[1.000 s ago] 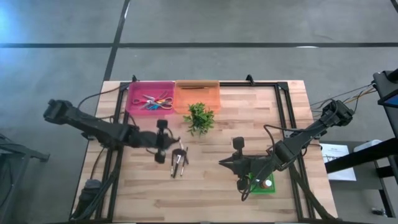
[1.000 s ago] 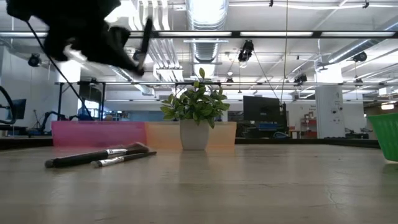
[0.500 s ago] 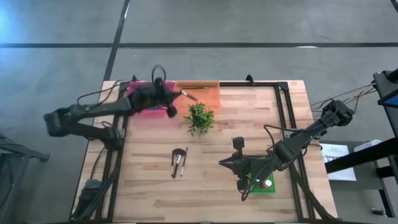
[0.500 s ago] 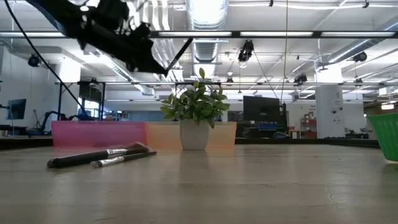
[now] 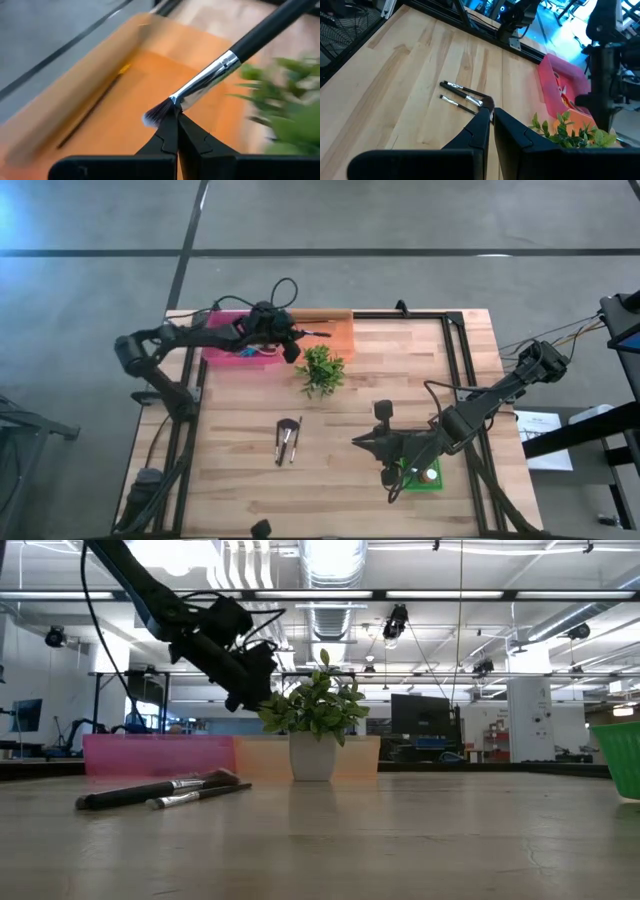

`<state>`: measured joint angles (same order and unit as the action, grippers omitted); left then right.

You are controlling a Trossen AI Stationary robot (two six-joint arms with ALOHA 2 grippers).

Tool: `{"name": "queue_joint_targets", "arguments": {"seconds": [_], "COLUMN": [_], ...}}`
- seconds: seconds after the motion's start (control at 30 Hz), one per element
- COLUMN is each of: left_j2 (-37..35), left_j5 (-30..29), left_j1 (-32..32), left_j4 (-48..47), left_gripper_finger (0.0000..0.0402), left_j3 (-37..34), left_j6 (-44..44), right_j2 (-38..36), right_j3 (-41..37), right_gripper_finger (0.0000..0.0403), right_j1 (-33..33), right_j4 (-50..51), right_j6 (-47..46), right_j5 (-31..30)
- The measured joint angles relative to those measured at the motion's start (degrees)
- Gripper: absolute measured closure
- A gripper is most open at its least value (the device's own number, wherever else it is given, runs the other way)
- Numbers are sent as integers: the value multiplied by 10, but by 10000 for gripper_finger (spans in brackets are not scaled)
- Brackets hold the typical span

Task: Pick & Place Paint Supplies
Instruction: Put the silver foundation brush into the orange bin, then put the left silver eyeshadow brush into the orange bin

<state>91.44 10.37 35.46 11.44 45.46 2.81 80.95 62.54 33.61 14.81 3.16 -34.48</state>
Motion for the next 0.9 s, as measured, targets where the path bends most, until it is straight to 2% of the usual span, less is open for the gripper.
{"name": "queue_joint_targets", "arguments": {"seconds": [0.27,0.7,0.8,0.9], "left_j2": [16,13,5,-18], "left_j5": [-31,-55,-50,-2], "left_j1": [0,-1,-2,-7], "left_j4": [-72,-80,-91,-131], "left_gripper_finger": [398,315,308,306], "left_j3": [38,39,39,39], "left_j6": [-3,2,19,49], "right_j2": [0,0,0,0], "right_j3": [0,0,0,-1], "right_gripper_finger": [380,380,380,380], "right_j1": [0,0,0,0], "right_j4": [0,0,0,0], "right_j6": [2,-1,-1,-1], "right_j5": [0,0,0,0]}}
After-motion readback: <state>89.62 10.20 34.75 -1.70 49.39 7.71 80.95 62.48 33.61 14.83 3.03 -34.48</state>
